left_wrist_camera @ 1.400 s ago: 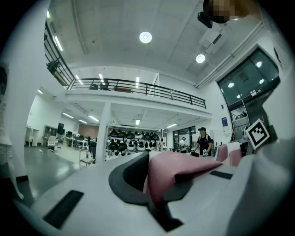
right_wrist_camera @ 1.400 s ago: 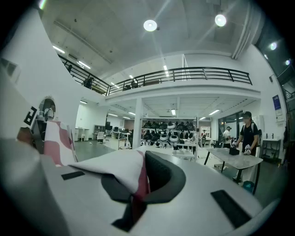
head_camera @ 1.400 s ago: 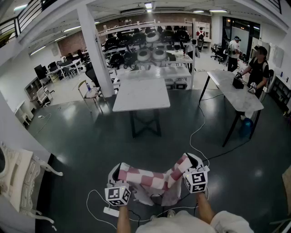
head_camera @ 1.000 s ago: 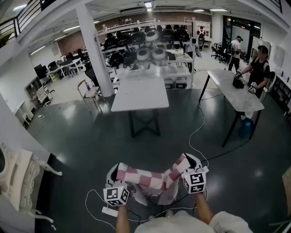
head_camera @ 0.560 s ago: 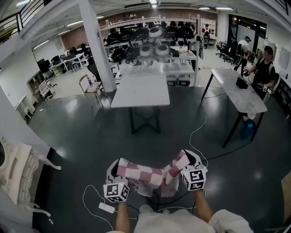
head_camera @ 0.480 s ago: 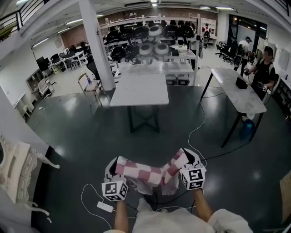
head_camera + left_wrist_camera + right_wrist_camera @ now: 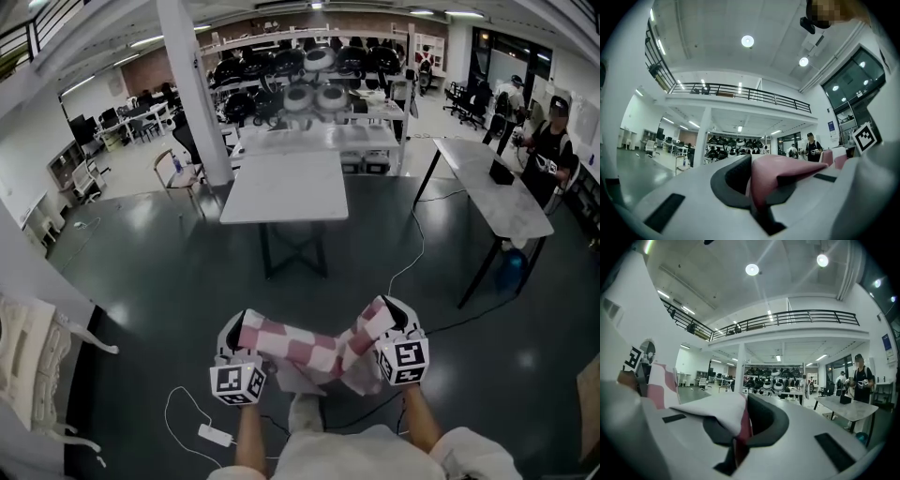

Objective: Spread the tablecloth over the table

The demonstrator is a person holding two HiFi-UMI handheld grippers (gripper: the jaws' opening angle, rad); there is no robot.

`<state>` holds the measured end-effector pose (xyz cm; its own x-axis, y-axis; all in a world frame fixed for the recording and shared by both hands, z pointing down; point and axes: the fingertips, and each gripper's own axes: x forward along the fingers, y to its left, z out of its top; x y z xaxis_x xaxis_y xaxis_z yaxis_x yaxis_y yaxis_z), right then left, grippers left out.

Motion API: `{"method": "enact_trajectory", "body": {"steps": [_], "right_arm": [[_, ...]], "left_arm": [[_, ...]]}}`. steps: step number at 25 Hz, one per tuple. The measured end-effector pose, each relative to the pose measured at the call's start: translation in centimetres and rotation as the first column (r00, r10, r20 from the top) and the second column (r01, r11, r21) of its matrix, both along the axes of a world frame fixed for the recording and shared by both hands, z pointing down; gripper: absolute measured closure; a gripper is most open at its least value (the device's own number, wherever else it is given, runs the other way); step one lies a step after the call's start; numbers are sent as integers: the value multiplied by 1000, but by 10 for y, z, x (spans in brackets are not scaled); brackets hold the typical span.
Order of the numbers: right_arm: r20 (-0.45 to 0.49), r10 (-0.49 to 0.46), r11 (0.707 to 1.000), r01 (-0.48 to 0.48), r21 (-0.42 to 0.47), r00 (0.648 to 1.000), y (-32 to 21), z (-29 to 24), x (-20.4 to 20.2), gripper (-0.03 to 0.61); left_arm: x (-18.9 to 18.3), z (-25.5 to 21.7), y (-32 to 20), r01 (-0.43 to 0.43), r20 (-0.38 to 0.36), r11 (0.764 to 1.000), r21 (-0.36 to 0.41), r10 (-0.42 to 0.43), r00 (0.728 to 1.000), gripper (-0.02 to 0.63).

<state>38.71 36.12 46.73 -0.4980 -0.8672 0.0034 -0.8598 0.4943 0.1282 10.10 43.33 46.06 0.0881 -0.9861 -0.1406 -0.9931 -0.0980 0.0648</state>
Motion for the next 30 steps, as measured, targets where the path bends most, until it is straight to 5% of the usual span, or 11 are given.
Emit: {"method": "enact_trajectory", "body": {"steps": [7,17,30], "right_arm": [[6,27,999,-27,-21,1000,-87,11,-23,565],[0,47,999,-47,-20,999,-241,-2,-101,565],[0,48,997,-48,57,999,-367,-25,-188,565]], "left_arm": [[-18,15,-104,-55,13,998,-33,55,998,586],[-96,1,-259,-70,13,997,-25,71,997,586],[-200,-19,-375,-30,18,998,47,29,999,586]]}}
